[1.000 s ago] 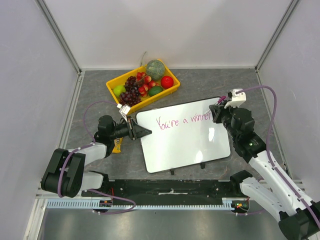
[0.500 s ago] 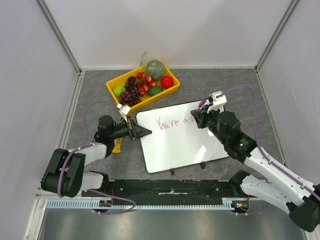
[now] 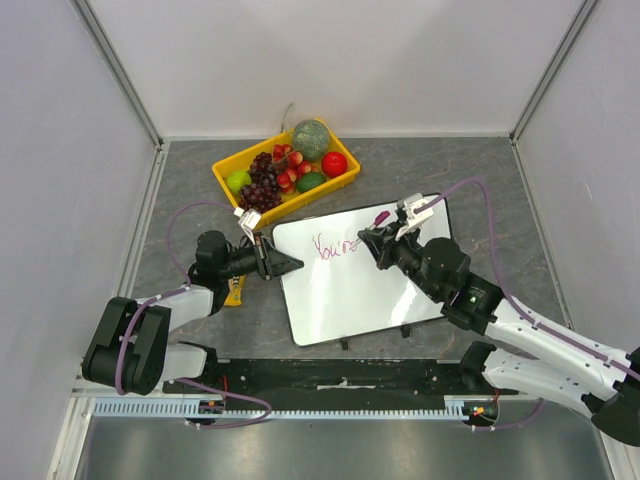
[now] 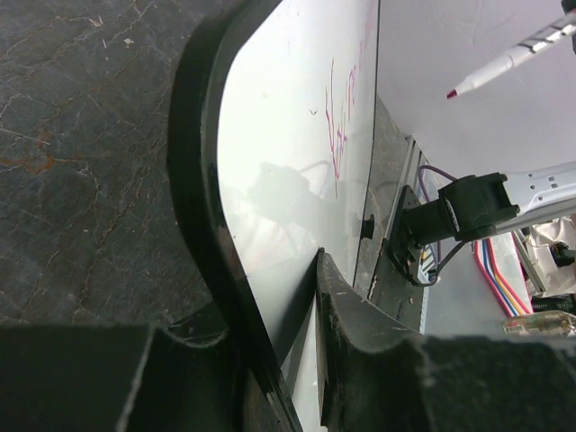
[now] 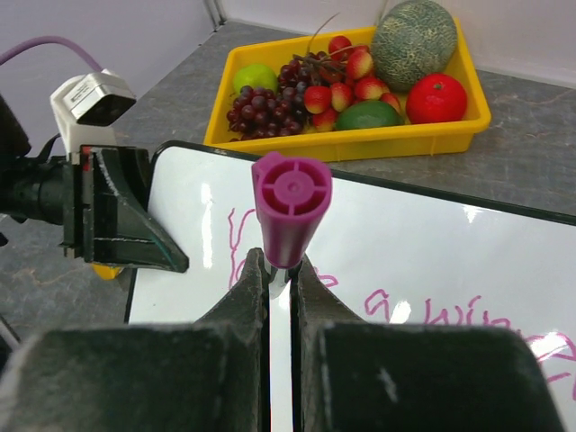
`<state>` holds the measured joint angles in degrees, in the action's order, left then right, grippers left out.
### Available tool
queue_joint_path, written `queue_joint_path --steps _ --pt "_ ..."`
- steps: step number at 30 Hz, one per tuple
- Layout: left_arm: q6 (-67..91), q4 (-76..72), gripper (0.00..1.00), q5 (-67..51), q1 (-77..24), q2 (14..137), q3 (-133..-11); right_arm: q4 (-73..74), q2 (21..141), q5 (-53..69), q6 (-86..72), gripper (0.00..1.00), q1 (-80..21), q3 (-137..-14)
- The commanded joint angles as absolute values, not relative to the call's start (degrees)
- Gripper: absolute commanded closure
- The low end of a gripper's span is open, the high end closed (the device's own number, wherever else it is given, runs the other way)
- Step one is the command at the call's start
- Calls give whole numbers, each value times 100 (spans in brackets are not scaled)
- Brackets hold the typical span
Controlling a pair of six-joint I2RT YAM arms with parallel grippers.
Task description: Write a sentence on the whiteboard
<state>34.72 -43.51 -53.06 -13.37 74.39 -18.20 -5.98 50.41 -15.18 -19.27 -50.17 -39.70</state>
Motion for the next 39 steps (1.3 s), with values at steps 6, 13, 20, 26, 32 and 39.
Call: queue_joint_path --steps 6,13,20,26,32,39 --pt "2408 -3999 98 -5080 -1494 7585 -1767 -1143 5203 -2188 -1503 100 -5844 -3894" --pt "2408 -3990 98 -5071 -1494 7576 -1767 -1195 5159 -2540 -1415 100 -6214 -3771" --pt "2399 -3973 98 -5054 -1494 7559 -1767 -1275 4825 -2619 -1354 100 -6223 -3481" --pt "2399 -3973 98 -5054 -1503 7567 -1767 -1301 4781 -2566 -1318 100 -6223 -3419" --pt "2399 -3964 98 -5062 -1503 7585 -1767 -1397 4843 -2452 -1327 100 -6240 -3340" --pt "2408 -3964 98 -5071 -1494 7576 -1775 -1757 5088 -2426 -1397 100 -6302 -3217"
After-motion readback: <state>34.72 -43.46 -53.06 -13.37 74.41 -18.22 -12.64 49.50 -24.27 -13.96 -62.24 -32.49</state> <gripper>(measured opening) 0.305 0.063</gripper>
